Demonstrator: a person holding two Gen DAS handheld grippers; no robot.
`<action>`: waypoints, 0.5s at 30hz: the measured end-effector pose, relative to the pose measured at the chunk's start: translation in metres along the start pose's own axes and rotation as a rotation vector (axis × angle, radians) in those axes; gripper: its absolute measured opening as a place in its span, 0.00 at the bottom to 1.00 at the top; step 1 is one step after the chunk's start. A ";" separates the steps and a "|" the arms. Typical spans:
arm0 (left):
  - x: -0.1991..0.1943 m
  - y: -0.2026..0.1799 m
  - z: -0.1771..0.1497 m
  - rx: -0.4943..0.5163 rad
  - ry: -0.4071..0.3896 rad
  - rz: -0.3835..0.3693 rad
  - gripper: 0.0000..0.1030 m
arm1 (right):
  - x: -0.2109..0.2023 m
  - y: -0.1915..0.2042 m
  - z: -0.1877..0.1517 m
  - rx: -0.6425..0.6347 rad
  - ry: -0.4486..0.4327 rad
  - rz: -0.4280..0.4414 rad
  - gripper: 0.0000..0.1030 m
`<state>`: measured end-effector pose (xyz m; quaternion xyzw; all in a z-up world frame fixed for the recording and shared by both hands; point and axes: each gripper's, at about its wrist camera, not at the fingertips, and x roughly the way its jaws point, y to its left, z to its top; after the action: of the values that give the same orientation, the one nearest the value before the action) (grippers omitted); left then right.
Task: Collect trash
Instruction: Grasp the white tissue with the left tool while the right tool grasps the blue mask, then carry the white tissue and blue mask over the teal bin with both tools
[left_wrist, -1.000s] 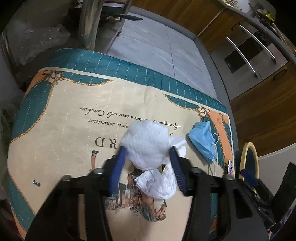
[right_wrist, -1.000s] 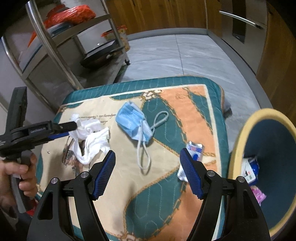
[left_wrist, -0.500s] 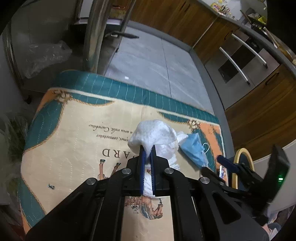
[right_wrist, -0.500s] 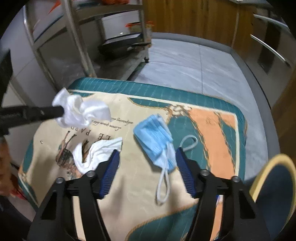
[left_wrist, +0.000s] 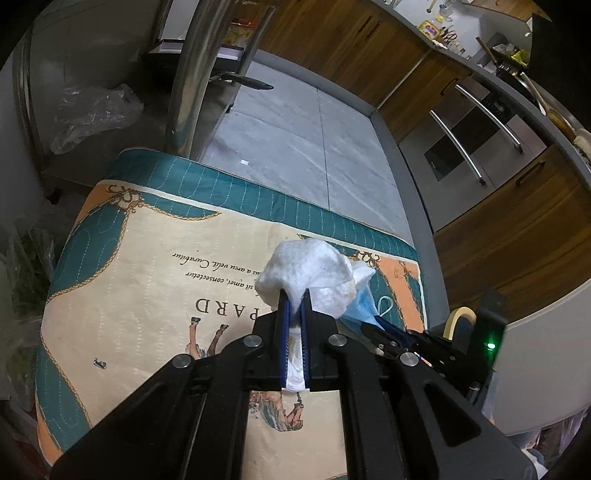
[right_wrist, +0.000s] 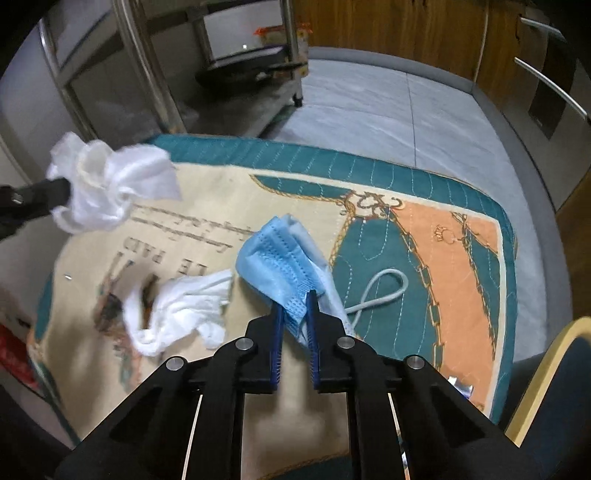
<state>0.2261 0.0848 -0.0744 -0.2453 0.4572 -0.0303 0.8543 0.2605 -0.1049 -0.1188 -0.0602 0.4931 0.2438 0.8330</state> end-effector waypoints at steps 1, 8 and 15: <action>0.000 -0.001 0.000 0.000 -0.001 -0.001 0.05 | -0.006 -0.002 -0.001 0.015 -0.009 0.008 0.13; -0.009 -0.013 -0.001 0.023 -0.022 -0.018 0.05 | -0.047 -0.010 -0.004 0.097 -0.072 0.046 0.13; -0.023 -0.026 -0.010 0.039 -0.031 -0.053 0.05 | -0.102 -0.017 -0.019 0.174 -0.147 0.096 0.13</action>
<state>0.2095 0.0647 -0.0495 -0.2409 0.4364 -0.0580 0.8650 0.2134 -0.1617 -0.0442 0.0543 0.4521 0.2436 0.8563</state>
